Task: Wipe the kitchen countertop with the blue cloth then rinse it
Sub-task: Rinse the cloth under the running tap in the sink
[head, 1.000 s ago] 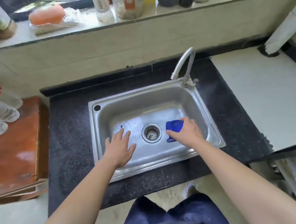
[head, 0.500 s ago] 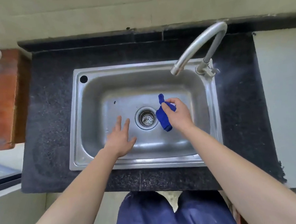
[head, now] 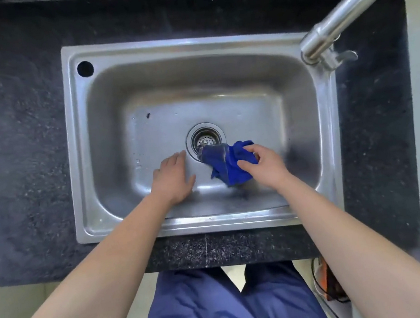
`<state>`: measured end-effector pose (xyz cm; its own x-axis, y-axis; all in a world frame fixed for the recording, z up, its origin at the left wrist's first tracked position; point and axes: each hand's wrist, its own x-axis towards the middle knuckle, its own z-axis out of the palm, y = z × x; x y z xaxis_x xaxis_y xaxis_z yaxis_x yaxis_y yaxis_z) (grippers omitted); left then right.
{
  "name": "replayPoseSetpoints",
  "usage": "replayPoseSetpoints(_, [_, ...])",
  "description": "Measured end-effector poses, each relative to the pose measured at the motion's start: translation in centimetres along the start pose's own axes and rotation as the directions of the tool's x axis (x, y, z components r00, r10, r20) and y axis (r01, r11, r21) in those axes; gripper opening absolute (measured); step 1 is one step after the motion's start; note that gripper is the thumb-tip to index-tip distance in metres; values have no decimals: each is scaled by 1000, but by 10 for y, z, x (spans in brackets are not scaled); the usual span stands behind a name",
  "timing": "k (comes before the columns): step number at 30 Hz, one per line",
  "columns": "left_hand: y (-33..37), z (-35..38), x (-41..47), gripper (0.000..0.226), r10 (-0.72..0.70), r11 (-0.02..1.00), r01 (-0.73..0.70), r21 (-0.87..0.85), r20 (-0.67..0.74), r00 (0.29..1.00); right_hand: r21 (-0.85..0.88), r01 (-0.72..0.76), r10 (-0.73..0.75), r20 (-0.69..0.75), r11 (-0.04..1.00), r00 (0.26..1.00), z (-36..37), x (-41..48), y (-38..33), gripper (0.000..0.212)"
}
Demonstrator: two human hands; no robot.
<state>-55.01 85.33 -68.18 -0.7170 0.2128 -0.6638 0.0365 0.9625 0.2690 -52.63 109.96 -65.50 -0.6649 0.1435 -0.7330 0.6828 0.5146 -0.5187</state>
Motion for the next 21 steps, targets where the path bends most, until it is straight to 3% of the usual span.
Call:
replayPoseSetpoints(3, [15, -11, 12, 86, 112, 982, -128, -137, -120, 987, 46, 80, -83, 70, 996, 994, -4, -7, -1, 32])
replayPoseSetpoints(8, [52, -27, 32, 98, 309, 948, -309, -69, -23, 951, 12, 183, -183, 158, 983, 970, -19, -18, 1, 41])
replayPoseSetpoints(10, [63, -29, 37, 82, 374, 927, -373, -21, 27, 927, 0, 196, -192, 196, 981, 962, -26, -20, 0, 43])
replayPoseSetpoints(13, [68, -29, 42, 40, 428, 897, -437, 62, 121, 896, 40, 174, -178, 231, 984, 956, -37, -21, 0, 41])
replayPoseSetpoints(16, [62, -29, 41, 19, 455, 886, -454, -97, -12, 891, -4, 117, -116, 94, 993, 989, -45, -17, 0, 30])
replayPoseSetpoints(19, [57, -30, 33, 41, 403, 869, -428, -248, -147, 903, -96, 38, -43, -57, 995, 997, -48, -11, -3, 17])
replayPoseSetpoints(21, [59, -35, 23, 45, 395, 862, -427, -273, -167, 903, -212, 85, -104, -76, 973, 992, -45, -6, -8, 14])
